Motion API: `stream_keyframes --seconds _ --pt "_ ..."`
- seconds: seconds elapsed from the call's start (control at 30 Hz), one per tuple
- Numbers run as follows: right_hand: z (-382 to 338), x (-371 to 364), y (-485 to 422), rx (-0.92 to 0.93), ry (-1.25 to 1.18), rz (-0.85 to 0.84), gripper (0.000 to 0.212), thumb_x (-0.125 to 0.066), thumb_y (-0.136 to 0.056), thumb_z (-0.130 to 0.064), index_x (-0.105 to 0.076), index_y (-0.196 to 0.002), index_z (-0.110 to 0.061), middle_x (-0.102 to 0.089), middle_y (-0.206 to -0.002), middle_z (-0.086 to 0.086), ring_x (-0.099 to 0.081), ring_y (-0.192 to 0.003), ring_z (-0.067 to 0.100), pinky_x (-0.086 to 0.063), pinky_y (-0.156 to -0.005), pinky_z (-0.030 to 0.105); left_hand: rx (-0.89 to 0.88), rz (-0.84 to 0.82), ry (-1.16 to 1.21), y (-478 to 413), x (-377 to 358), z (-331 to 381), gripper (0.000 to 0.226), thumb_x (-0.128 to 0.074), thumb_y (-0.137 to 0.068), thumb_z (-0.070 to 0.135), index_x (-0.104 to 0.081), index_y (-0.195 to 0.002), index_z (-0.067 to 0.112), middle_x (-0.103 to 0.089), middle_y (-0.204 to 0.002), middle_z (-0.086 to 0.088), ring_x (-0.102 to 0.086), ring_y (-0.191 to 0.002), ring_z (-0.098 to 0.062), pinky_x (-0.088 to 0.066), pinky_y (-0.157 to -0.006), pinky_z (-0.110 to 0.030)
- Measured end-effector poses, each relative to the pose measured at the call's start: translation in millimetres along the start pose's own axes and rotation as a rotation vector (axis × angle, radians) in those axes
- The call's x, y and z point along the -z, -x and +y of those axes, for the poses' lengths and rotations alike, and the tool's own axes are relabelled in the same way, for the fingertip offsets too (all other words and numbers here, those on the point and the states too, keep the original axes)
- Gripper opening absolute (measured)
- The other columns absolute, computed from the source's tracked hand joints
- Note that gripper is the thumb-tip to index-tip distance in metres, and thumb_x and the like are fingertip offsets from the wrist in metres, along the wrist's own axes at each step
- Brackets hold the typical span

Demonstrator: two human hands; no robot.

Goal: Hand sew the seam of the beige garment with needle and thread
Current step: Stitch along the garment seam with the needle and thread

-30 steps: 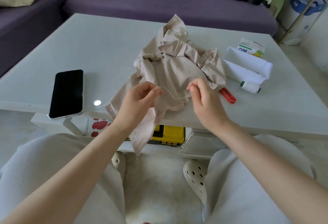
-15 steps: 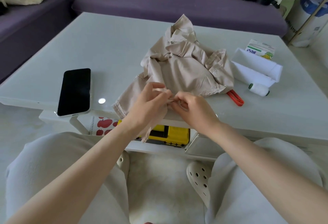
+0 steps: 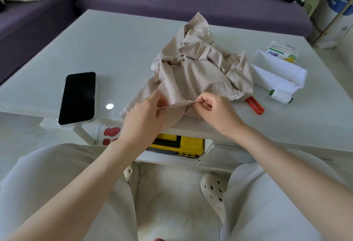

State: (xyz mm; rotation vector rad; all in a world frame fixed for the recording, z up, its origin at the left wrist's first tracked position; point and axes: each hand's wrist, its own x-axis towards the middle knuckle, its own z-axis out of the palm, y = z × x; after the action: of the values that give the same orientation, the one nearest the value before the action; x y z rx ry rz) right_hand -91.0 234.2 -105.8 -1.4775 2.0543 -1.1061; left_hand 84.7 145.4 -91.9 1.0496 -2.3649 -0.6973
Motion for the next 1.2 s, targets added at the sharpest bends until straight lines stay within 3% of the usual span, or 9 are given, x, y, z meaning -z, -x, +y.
stream_keyframes --seconds 0.1,0.2,0.33,0.43,0.6,0.73,0.87,1.1,1.2 --pt "0 0 -4 0.004 0.009 -0.031 0.023 -0.058 -0.094 -0.022 -0.060 -0.076 -0.007 -0.045 -0.042 -0.015 -0.041 -0.042 0.003 -0.031 -0.049 0.012 -0.007 0.145 -0.114 -3 2 -4 0.013 -0.042 -0.092 0.007 -0.042 -0.086 0.019 -0.050 -0.076 0.008 -0.039 -0.061 -0.018 -0.022 -0.051 -0.027" --pt "2 0 -10 -0.016 0.050 -0.082 0.028 -0.058 -0.093 -0.031 -0.061 -0.076 -0.009 -0.045 -0.041 -0.017 -0.040 -0.042 0.003 -0.031 -0.047 0.012 -0.028 0.117 -0.191 -5 -4 -14 0.024 -0.041 -0.088 -0.003 -0.046 -0.078 0.018 -0.048 -0.074 0.010 -0.038 -0.064 -0.021 -0.015 -0.061 -0.029" --pt "10 1 -16 -0.084 0.108 -0.141 0.029 -0.056 -0.093 -0.037 -0.060 -0.072 -0.018 -0.052 -0.044 -0.018 -0.043 -0.043 0.000 -0.031 -0.048 0.012 -0.021 0.013 -0.296 -8 -12 -26 0.022 -0.037 -0.089 0.001 -0.055 -0.086 0.014 -0.061 -0.090 0.002 -0.046 -0.075 -0.022 -0.027 -0.080 -0.029" --pt "13 -2 -14 -0.087 0.130 -0.162 0.034 -0.055 -0.093 -0.039 -0.061 -0.071 -0.015 -0.054 -0.050 -0.008 -0.040 -0.042 0.003 -0.030 -0.047 0.014 -0.073 0.037 -0.365 -8 -16 -22 0.027 -0.034 -0.088 0.023 -0.059 -0.089 0.011 -0.062 -0.087 -0.001 -0.054 -0.077 -0.024 -0.034 -0.096 -0.039" --pt "11 -8 -10 -0.083 0.110 -0.178 0.038 -0.055 -0.094 -0.038 -0.058 -0.063 -0.016 -0.040 -0.040 -0.009 -0.034 -0.039 0.006 -0.029 -0.044 0.017 -0.137 0.053 -0.362 -9 -21 -20 0.025 -0.051 -0.083 0.035 -0.064 -0.090 0.015 -0.063 -0.086 0.000 -0.060 -0.079 -0.025 -0.041 -0.087 -0.041" --pt "12 -8 -10 -0.094 0.129 -0.182 0.040 -0.054 -0.094 -0.038 -0.058 -0.064 -0.012 -0.040 -0.038 -0.011 -0.035 -0.039 0.006 -0.029 -0.044 0.017 -0.120 0.062 -0.259 -10 -22 -17 0.022 -0.063 -0.085 0.025 -0.054 -0.101 0.012 -0.058 -0.098 -0.003 -0.054 -0.088 -0.027 -0.031 -0.083 -0.032" --pt "14 -7 -11 -0.084 0.137 -0.157 0.039 -0.055 -0.094 -0.038 -0.060 -0.069 -0.008 -0.037 -0.041 -0.008 -0.036 -0.041 0.006 -0.026 -0.045 0.018 -0.145 0.101 -0.329 -10 -28 -21 0.017 -0.063 -0.080 0.026 -0.056 -0.086 0.011 -0.054 -0.089 -0.007 -0.055 -0.081 -0.030 -0.039 -0.077 -0.038" --pt "14 -6 -10 -0.097 0.152 -0.156 0.037 -0.054 -0.094 -0.038 -0.060 -0.068 -0.012 -0.041 -0.037 -0.013 -0.039 -0.040 0.005 -0.030 -0.045 0.016 -0.172 0.087 -0.247 -10 -26 -25 0.010 -0.069 -0.083 0.018 -0.064 -0.076 0.012 -0.058 -0.084 -0.003 -0.050 -0.082 -0.019 -0.036 -0.083 -0.035" --pt "15 -5 -9 -0.096 0.179 -0.159 0.037 -0.054 -0.094 -0.039 -0.062 -0.069 -0.013 -0.041 -0.040 -0.008 -0.040 -0.041 0.004 -0.026 -0.044 0.018 -0.257 0.081 -0.158 -10 -22 -21 0.013 -0.059 -0.090 0.013 -0.054 -0.079 0.010 -0.059 -0.087 -0.003 -0.046 -0.081 -0.014 -0.035 -0.098 -0.035"
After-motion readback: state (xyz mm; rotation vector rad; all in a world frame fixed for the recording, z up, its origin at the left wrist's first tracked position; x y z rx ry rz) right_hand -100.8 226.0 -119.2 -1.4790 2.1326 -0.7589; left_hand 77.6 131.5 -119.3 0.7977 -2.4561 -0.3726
